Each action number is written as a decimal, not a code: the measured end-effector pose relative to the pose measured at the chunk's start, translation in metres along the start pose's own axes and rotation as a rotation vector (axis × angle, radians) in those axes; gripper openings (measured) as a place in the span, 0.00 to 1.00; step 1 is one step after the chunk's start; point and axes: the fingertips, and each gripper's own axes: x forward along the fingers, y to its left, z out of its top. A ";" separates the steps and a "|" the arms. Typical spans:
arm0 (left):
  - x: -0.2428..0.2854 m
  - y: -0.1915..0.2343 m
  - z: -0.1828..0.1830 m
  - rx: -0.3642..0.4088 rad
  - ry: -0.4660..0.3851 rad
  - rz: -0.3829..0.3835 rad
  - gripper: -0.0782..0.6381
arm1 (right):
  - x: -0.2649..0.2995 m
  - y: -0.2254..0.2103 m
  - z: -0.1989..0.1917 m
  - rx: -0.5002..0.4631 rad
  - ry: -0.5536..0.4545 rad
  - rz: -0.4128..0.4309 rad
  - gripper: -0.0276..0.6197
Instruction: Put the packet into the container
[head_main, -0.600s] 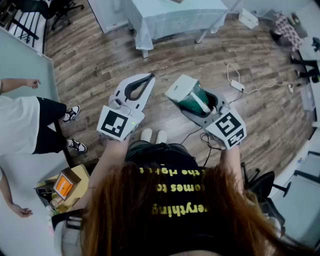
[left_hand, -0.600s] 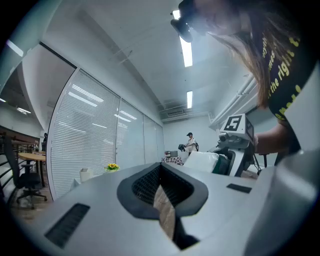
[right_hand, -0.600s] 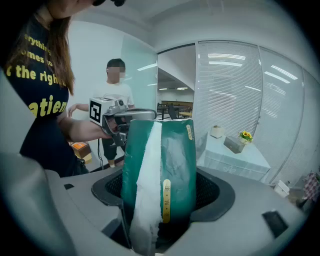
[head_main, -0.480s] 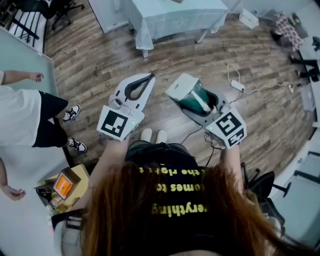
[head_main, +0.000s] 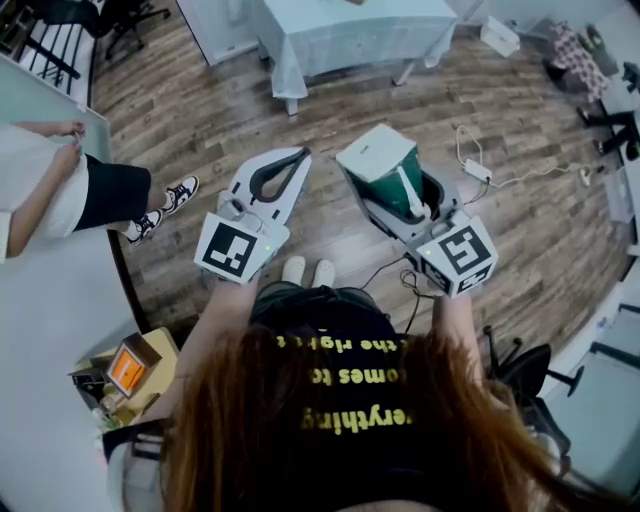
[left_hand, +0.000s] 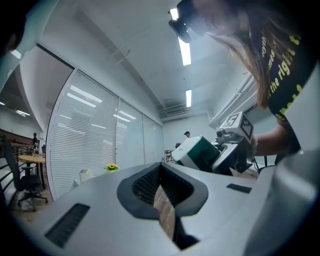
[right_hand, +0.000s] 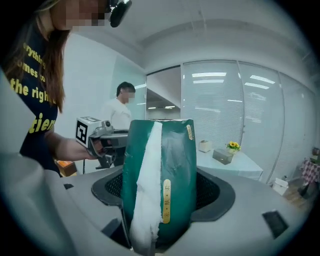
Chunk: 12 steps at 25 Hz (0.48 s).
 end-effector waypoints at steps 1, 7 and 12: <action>0.001 -0.001 0.000 0.001 0.000 0.000 0.11 | -0.001 -0.002 0.003 -0.001 -0.028 -0.022 0.60; 0.013 -0.008 0.000 0.011 0.003 0.010 0.11 | -0.010 -0.015 0.019 0.026 -0.168 -0.100 0.60; 0.027 -0.016 0.004 0.017 -0.002 0.020 0.11 | -0.015 -0.027 0.025 0.021 -0.207 -0.102 0.60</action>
